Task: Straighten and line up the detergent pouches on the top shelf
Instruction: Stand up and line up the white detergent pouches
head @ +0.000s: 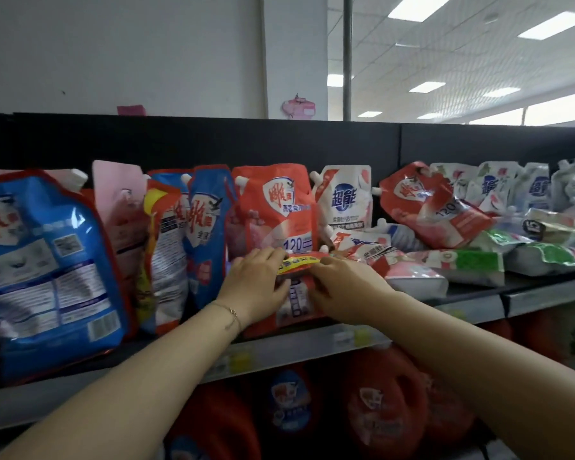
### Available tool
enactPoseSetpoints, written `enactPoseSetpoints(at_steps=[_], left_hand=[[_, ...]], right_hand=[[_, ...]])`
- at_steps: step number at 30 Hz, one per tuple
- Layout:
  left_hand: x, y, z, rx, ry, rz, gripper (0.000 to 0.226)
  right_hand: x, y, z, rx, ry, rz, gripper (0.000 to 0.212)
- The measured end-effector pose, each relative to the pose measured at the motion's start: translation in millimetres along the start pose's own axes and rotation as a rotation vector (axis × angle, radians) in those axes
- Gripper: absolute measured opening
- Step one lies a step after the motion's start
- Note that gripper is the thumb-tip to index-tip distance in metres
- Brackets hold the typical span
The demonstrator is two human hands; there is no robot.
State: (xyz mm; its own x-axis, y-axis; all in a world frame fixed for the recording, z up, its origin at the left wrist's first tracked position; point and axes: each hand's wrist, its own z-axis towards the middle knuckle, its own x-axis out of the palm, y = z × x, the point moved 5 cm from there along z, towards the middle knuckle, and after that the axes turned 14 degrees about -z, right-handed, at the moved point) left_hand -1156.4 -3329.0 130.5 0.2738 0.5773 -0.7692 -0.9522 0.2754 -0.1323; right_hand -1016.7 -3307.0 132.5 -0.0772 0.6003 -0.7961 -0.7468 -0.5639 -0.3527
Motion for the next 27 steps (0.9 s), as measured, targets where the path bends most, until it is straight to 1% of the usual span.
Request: enactPoseSetpoints(at_steps=[2, 4, 6, 8, 11, 13, 15, 17, 20, 22, 24, 25, 27], left_hand=[[13, -6, 21, -0.059, 0.053, 0.011, 0.041], [22, -10, 36, -0.078, 0.083, 0.07, 0.035], [26, -14, 44, -0.055, 0.105, 0.145, 0.033], [28, -12, 46, -0.038, 0.123, 0.157, 0.034], [31, -5, 47, -0.02, 0.156, 0.096, 0.033], [34, -3, 49, 0.016, 0.153, 0.127, 0.03], [33, -1, 49, -0.01, 0.092, 0.129, 0.03], [27, 3, 48, -0.075, -0.022, 0.042, 0.032], [16, 12, 48, -0.181, -0.229, -0.207, 0.032], [7, 21, 52, -0.248, -0.391, -0.329, 0.034], [0, 22, 54, -0.314, -0.539, -0.407, 0.041], [-4, 20, 54, -0.337, -0.6, -0.442, 0.042], [-6, 18, 50, -0.409, -0.713, -0.53, 0.039]], right_hand=[[8, -20, -2, -0.125, 0.085, -0.024, 0.047], [8, -34, -4, -0.248, 0.131, -0.032, 0.06], [5, -41, -6, -0.321, 0.14, -0.115, 0.062], [8, -42, -6, -0.363, 0.133, -0.249, 0.062], [17, -35, -2, -0.434, 0.042, -0.408, 0.056], [18, -36, -1, -0.489, -0.04, -0.428, 0.046], [17, -42, -1, -0.527, -0.067, -0.412, 0.033], [15, -49, 1, -0.548, -0.117, -0.391, 0.025], [3, -60, 16, -0.46, -0.152, -0.394, 0.026], [-7, -73, 32, -0.321, -0.183, -0.386, 0.031], [-15, -86, 48, -0.175, -0.214, -0.371, 0.033], [-17, -93, 54, -0.098, -0.232, -0.336, 0.032], [-20, -102, 66, 0.069, -0.27, -0.168, 0.026]])
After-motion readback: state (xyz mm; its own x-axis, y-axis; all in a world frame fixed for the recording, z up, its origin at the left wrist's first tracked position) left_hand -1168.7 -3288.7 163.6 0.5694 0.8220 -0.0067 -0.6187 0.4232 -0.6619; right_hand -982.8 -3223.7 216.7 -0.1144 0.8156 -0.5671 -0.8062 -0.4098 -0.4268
